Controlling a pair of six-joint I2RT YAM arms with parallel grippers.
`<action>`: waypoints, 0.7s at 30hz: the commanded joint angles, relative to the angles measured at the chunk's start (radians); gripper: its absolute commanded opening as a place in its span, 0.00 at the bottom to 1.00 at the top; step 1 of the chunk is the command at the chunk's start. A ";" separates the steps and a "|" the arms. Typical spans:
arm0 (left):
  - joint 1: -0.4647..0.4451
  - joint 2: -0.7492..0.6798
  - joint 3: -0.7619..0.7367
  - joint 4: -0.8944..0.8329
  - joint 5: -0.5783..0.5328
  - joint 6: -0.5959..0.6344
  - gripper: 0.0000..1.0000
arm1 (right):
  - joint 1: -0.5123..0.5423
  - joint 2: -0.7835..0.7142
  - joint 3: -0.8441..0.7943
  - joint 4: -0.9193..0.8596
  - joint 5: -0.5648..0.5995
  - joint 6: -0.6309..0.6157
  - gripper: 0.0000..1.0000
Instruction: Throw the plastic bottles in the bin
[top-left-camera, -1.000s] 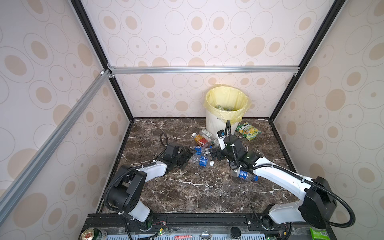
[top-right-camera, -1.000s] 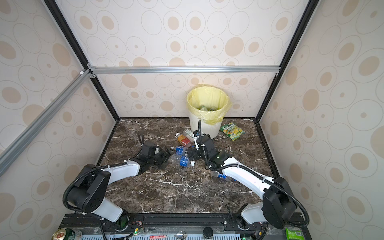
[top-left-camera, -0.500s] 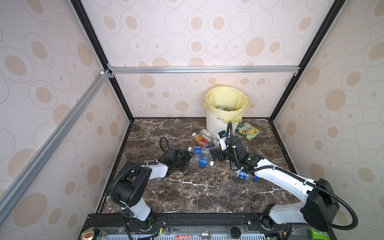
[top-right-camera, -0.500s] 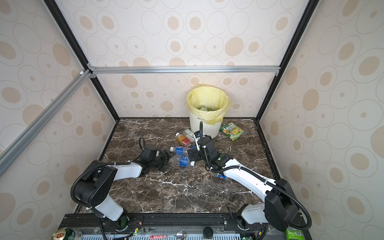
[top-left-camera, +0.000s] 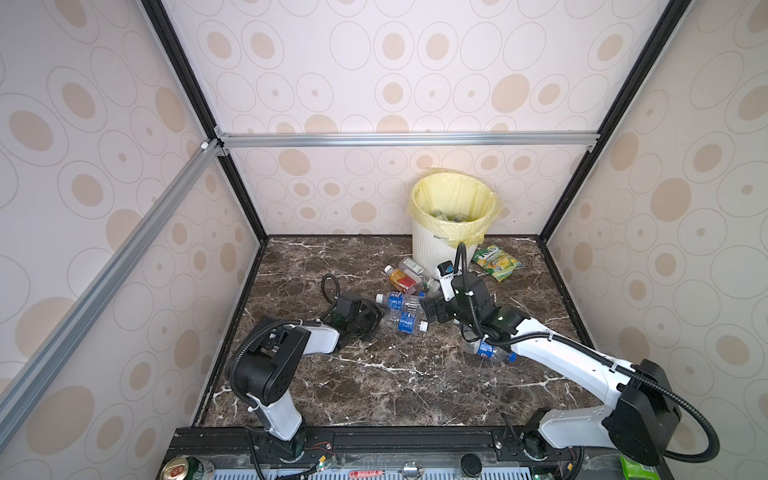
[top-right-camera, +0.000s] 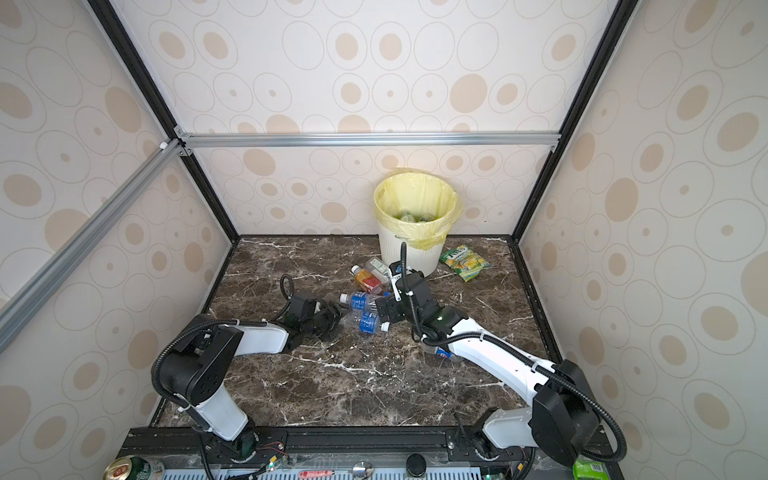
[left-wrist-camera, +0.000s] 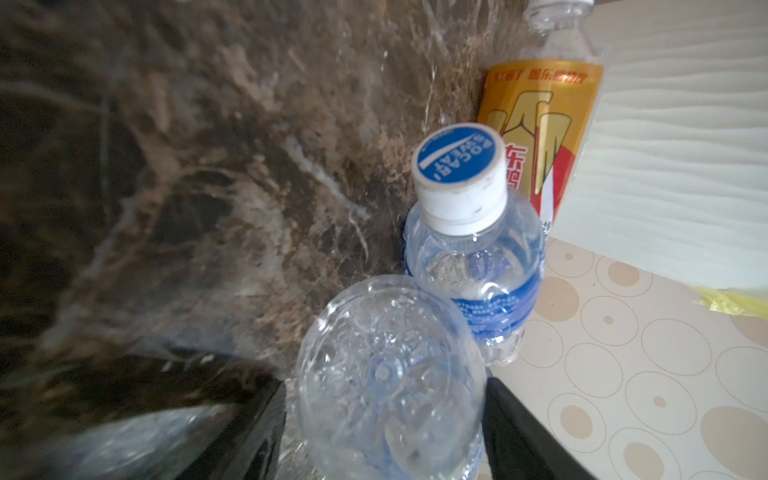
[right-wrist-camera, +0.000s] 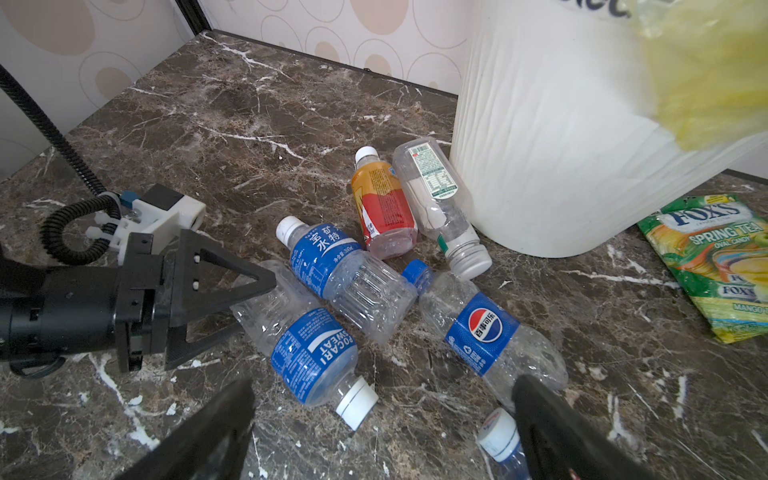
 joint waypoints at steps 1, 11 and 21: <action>-0.005 0.020 -0.013 -0.002 -0.025 0.020 0.72 | 0.006 -0.010 0.028 -0.015 -0.002 0.001 0.99; -0.005 0.043 -0.063 0.065 -0.027 -0.007 0.63 | 0.043 0.021 0.019 -0.027 0.005 0.001 0.98; -0.026 0.035 -0.019 0.012 -0.020 0.007 0.77 | 0.060 0.040 0.010 -0.009 0.003 0.025 0.97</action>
